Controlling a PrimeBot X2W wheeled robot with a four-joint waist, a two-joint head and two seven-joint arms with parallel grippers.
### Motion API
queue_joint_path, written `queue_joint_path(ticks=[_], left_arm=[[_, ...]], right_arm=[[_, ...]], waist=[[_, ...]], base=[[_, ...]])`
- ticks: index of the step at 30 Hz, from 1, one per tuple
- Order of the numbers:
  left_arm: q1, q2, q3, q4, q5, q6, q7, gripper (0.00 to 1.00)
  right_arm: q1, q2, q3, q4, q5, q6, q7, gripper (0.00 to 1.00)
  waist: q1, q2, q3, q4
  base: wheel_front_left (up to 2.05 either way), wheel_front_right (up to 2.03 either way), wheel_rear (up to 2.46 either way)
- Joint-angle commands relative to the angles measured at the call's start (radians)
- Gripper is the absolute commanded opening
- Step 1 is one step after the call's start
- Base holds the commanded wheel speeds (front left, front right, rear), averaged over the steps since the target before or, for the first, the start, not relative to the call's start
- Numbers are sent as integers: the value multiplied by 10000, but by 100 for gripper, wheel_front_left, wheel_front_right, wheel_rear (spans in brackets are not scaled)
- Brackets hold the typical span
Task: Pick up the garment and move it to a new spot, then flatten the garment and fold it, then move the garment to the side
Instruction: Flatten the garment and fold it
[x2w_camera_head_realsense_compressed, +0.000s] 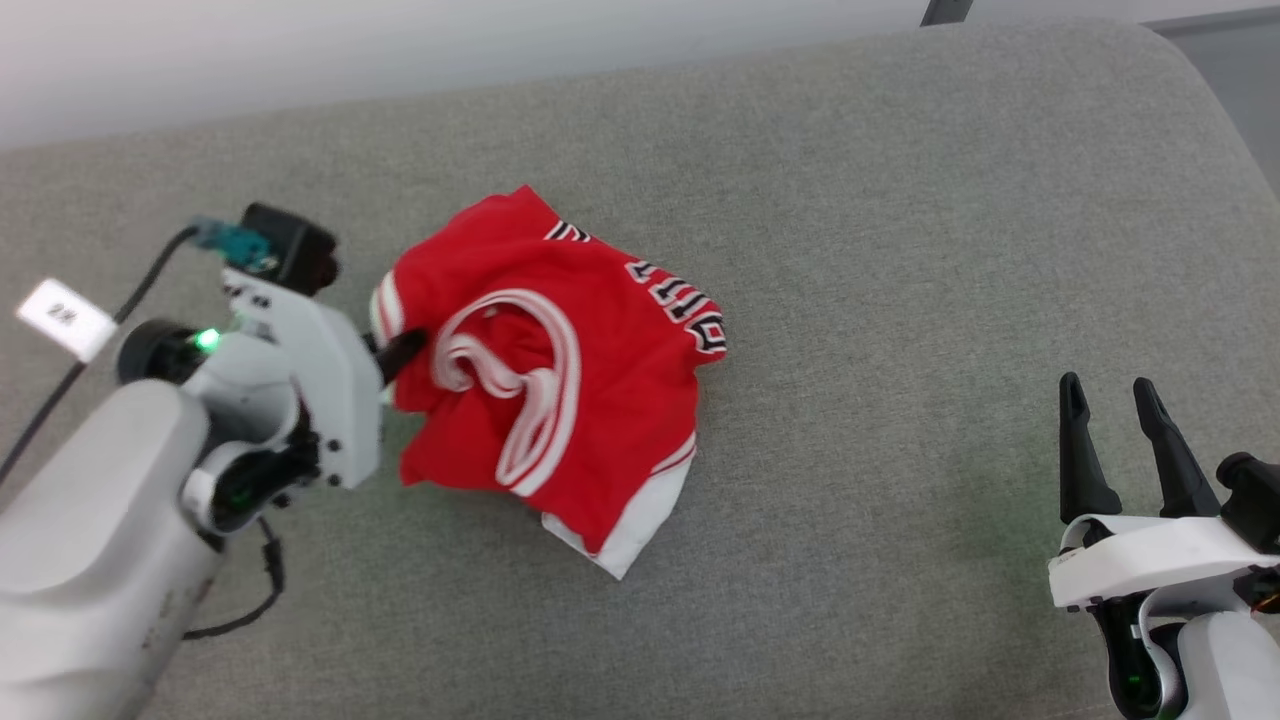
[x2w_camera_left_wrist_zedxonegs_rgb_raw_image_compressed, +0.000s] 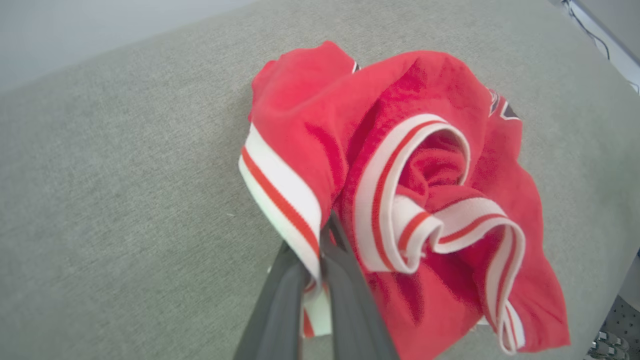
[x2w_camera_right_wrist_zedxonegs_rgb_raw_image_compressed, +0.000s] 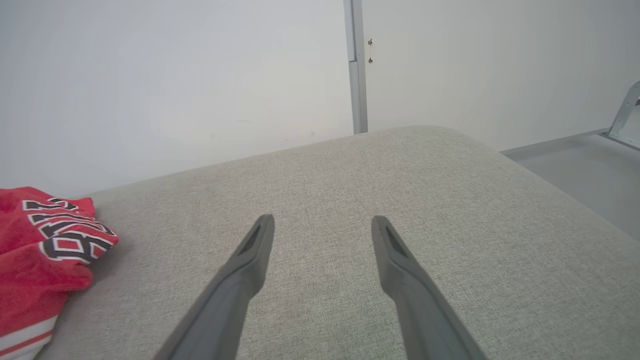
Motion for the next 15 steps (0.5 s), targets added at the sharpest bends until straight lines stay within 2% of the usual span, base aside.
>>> queue_joint_path(ticks=[1,8,15], left_arm=[[-199,10,-206,-507,-10,-12,10,0],[-392,-404,-1219,-2513,48,-13,454,0],[-338,-796,-2334,-3069,121,-12,836,0]], right_arm=[[101,36,-33,16,-74,-14,-54,100],[124,106,-52,72,-24,-14,-56,100],[57,219,-4,17,2,-14,-56,100]], waist=[[0,0,-75,34],[0,0,-180,45],[0,0,-120,-62]], base=[[0,0,0],[0,0,0],[0,0,0]])
